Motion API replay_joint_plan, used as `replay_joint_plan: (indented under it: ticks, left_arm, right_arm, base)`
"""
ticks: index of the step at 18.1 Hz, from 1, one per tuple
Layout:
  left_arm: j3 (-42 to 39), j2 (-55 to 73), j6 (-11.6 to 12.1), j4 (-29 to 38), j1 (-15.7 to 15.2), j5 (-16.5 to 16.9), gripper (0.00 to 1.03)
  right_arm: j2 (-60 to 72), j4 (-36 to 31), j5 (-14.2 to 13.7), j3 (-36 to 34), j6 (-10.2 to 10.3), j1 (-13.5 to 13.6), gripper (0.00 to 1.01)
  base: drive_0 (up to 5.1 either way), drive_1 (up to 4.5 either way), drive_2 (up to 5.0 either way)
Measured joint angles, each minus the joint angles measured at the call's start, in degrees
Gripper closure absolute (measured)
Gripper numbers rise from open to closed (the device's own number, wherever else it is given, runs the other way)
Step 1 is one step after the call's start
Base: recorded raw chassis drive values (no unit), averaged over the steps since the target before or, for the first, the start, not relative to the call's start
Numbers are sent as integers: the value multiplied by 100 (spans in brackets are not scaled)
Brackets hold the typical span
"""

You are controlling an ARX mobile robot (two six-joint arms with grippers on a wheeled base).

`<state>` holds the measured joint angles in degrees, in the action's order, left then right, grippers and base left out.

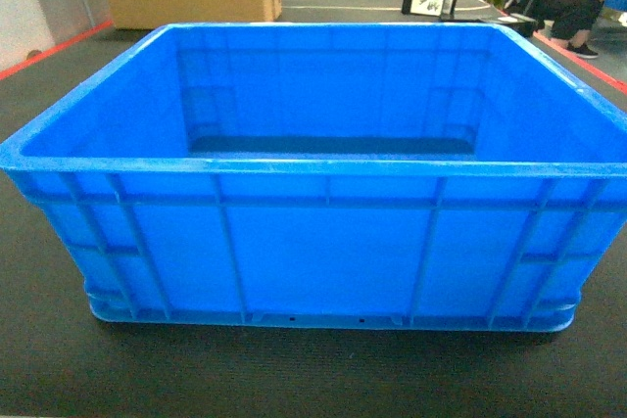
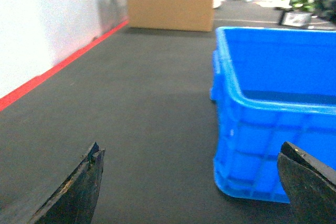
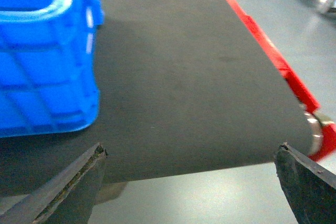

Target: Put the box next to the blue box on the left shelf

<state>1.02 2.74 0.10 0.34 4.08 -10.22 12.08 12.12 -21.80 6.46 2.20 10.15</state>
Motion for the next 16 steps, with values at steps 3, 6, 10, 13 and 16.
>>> replay_joint_plan:
  ticks: [3, 6, 10, 13, 16]
  left_arm:
    - [133, 1582, 17, 1344, 396, -2166, 5]
    - [1812, 4011, 90, 2166, 289, -1362, 5]
    - [4743, 7079, -435, 549, 448, -483, 5]
    - [5810, 8277, -787, -232, 581, -562, 5]
    - [6124, 8979, -870, -525, 671, -645, 5]
  right_arm:
    - [824, -719, -1001, 376, 271, -17, 3]
    - [2761, -1425, -98, 1998, 514, -326, 3]
    - [5954, 387, 1495, 5106, 1523, -492, 3]
    - [7191, 1158, 1558, 5965, 1539, -249, 3]
    - [7899, 1139, 1296, 6207, 1377, -87, 3]
  base:
    - [0, 0, 0]
    - [0, 0, 0]
    - [0, 0, 0]
    - [0, 0, 0]
    - [0, 0, 0]
